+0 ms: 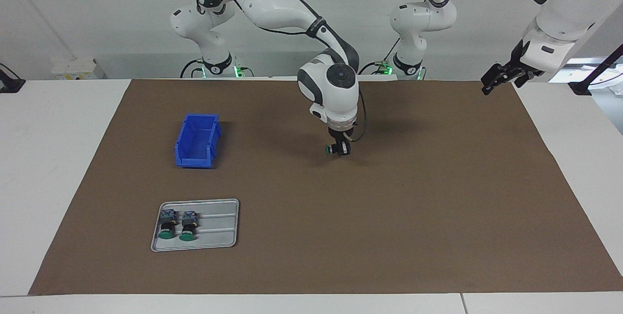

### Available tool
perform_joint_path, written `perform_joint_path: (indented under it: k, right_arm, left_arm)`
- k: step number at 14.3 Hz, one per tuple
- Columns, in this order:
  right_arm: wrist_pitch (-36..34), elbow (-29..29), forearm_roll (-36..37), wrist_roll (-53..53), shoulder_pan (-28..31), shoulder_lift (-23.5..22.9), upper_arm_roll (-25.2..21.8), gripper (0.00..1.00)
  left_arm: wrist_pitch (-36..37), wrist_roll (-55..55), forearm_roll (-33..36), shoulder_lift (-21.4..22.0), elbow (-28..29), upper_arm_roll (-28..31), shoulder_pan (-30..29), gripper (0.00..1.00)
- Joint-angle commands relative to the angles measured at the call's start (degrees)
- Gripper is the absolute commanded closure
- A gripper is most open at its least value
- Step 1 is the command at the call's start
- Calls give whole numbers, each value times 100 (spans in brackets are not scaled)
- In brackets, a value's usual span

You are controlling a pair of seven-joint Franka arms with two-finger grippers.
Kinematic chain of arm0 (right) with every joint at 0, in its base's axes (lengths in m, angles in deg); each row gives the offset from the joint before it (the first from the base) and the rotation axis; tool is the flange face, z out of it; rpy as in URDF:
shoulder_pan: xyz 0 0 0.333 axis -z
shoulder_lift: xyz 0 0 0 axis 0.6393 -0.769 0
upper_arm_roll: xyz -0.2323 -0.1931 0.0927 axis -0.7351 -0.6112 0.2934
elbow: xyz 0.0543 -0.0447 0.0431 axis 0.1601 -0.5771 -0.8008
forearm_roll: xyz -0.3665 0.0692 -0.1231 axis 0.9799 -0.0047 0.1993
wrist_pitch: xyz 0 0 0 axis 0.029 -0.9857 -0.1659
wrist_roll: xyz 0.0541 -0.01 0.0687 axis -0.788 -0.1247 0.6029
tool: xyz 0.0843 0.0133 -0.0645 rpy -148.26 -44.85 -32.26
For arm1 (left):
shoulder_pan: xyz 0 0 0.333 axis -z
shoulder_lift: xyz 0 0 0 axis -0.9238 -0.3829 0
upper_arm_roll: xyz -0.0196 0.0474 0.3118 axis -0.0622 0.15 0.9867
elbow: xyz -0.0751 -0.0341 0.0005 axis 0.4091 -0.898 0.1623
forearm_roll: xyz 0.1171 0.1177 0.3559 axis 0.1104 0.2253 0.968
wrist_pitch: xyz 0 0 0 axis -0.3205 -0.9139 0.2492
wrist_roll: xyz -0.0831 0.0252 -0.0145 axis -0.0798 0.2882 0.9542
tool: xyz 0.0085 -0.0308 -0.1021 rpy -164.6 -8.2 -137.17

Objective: Place and press button with both arms
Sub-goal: 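Carry the green part with the right gripper to the table center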

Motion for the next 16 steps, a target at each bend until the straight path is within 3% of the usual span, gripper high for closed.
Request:
perform_joint_path:
  k: [1,5,7,8,9,12,16]
  right_arm:
    - [653,-673,-82,-100,13,253,8,74]
    - [893,-903,-82,-74,22,315,8,56]
    - [902,-886,-82,75,4,315,8,31]
    - [893,-851,-82,293,13,315,8,12]
    - [884,-772,-82,548,-31,306,8,1]
    - [622,-526,-82,822,39,419,8,1]
    - [-571,-306,-91,2539,634,1244,8,1]
  left_arm:
    - [58,67,95,189,191,12,4,0]
    - [-12,-152,86,207,261,-6,4,1]
    - [-30,-241,42,233,279,-6,56,1]
    - [-47,-250,8,233,279,-6,74,1]
    - [-82,-259,-1,233,279,-6,74,1]
    - [-179,-267,-72,224,279,-6,74,1]
    - [-179,-233,-72,242,332,-6,74,1]
